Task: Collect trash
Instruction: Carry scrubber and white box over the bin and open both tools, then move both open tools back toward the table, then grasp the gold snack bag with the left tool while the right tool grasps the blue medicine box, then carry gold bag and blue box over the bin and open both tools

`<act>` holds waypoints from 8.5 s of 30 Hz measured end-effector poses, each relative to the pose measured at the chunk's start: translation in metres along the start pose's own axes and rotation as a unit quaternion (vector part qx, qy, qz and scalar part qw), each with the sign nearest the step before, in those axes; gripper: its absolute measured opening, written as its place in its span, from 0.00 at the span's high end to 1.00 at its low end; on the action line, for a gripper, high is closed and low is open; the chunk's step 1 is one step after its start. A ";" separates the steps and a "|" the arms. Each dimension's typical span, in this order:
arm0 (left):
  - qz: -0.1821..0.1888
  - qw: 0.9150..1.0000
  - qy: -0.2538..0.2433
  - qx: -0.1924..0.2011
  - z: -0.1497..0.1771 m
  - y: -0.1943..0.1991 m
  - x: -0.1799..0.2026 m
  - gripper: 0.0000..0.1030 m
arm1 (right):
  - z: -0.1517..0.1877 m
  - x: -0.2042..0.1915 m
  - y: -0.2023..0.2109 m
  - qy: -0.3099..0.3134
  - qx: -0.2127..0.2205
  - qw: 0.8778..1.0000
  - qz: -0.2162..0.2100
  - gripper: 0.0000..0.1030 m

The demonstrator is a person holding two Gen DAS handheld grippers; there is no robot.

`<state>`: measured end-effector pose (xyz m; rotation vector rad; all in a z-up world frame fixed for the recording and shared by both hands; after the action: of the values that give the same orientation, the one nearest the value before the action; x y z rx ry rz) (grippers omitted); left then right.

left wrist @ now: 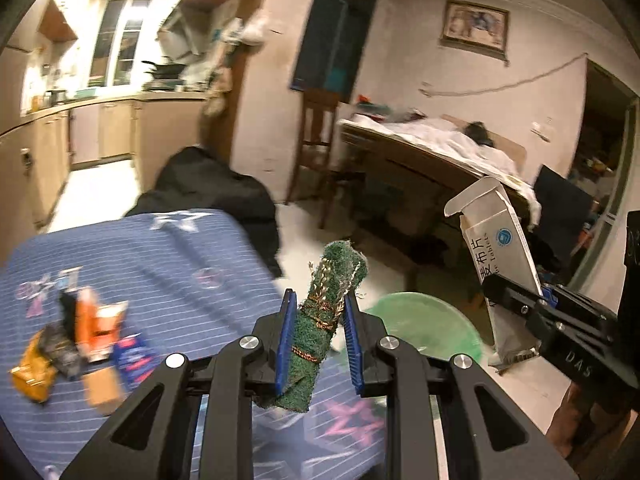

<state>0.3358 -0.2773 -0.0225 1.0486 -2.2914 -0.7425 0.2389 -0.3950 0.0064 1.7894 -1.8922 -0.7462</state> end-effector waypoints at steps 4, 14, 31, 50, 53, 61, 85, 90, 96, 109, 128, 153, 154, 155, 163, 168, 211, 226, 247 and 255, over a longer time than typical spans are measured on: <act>0.020 1.000 -0.016 -0.016 -0.017 -0.034 0.043 0.76 | 0.000 0.051 0.000 -0.028 -0.011 0.999 0.026 0.84; 0.049 0.996 -0.041 -0.061 -0.048 -0.116 0.125 0.76 | 0.006 0.133 -0.041 -0.085 -0.085 0.992 0.048 0.84; 0.044 0.986 -0.029 -0.161 -0.025 -0.243 0.139 0.77 | 0.044 0.178 -0.090 -0.147 -0.181 0.972 0.027 0.84; 0.038 0.982 -0.016 -0.185 -0.020 -0.292 0.128 0.77 | 0.050 0.191 -0.119 -0.147 -0.207 0.967 0.012 0.84; 0.037 0.982 -0.015 -0.186 -0.020 -0.294 0.128 0.76 | 0.050 0.190 -0.120 -0.146 -0.209 0.967 0.011 0.84; 0.018 0.981 -0.008 -0.193 -0.021 -0.298 0.119 0.34 | 0.048 0.192 -0.116 -0.145 -0.201 0.969 0.020 0.57; 0.006 0.988 -0.011 -0.154 -0.001 -0.212 0.060 0.34 | 0.052 0.149 -0.051 -0.124 -0.105 0.987 -0.011 0.37; -0.034 0.992 0.004 -0.122 0.024 -0.145 -0.018 0.34 | 0.061 0.092 -0.032 -0.084 -0.076 0.993 -0.043 0.24; -0.110 0.989 0.039 -0.093 0.056 -0.065 -0.128 0.33 | 0.077 0.023 -0.037 -0.051 -0.087 0.990 -0.101 0.20; -0.205 0.956 0.162 -0.131 0.135 0.027 -0.363 0.19 | 0.096 -0.079 -0.058 -0.001 -0.132 0.979 -0.153 0.19; -0.202 0.961 0.102 -0.160 0.136 -0.010 -0.358 0.54 | 0.093 -0.142 -0.086 0.046 -0.162 0.970 -0.175 0.18; -0.192 0.960 0.162 -0.126 0.169 0.019 -0.349 0.54 | 0.038 -0.260 -0.223 0.181 -0.220 0.948 -0.140 0.46; -0.191 0.960 0.162 -0.126 0.169 0.018 -0.349 0.54 | 0.038 -0.262 -0.225 0.183 -0.220 0.948 -0.138 0.46; -0.191 0.960 0.161 -0.127 0.169 0.018 -0.349 0.54 | 0.038 -0.264 -0.228 0.184 -0.220 0.948 -0.136 0.46; -0.196 0.957 0.160 -0.140 0.159 0.004 -0.354 0.51 | 0.037 -0.272 -0.249 0.193 -0.229 0.947 -0.117 0.46; -0.208 0.957 0.148 -0.140 0.154 -0.008 -0.353 0.41 | 0.036 -0.271 -0.251 0.188 -0.226 0.949 -0.116 0.52; -0.181 0.980 0.078 0.012 0.092 0.079 -0.171 0.55 | 0.014 -0.162 -0.041 0.087 -0.023 0.992 -0.088 0.53; -0.109 0.994 0.006 0.020 0.027 0.018 -0.027 0.55 | -0.004 -0.048 -0.012 0.031 -0.010 0.999 -0.011 0.53; -0.014 0.995 -0.072 -0.067 -0.022 -0.123 0.112 0.55 | 0.015 0.115 -0.040 -0.059 -0.093 0.993 0.042 0.53; 0.014 0.987 -0.068 -0.144 -0.020 -0.199 0.126 0.55 | 0.035 0.160 -0.082 -0.104 -0.167 0.980 0.023 0.53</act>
<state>0.3784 -0.4922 -0.1110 0.8521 -2.2182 -1.1255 0.2667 -0.5526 -0.0817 1.5017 -1.7962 -1.1955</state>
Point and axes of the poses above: each gripper's, at about its wrist camera, not at the fingertips, and y roughly against the way its jaws point, x to its right, z to its underside, the point moved 6 cm from there along -y, roughly the way its jaws point, and after that the axes turned 13 degrees about -x, right-handed, at the moved point
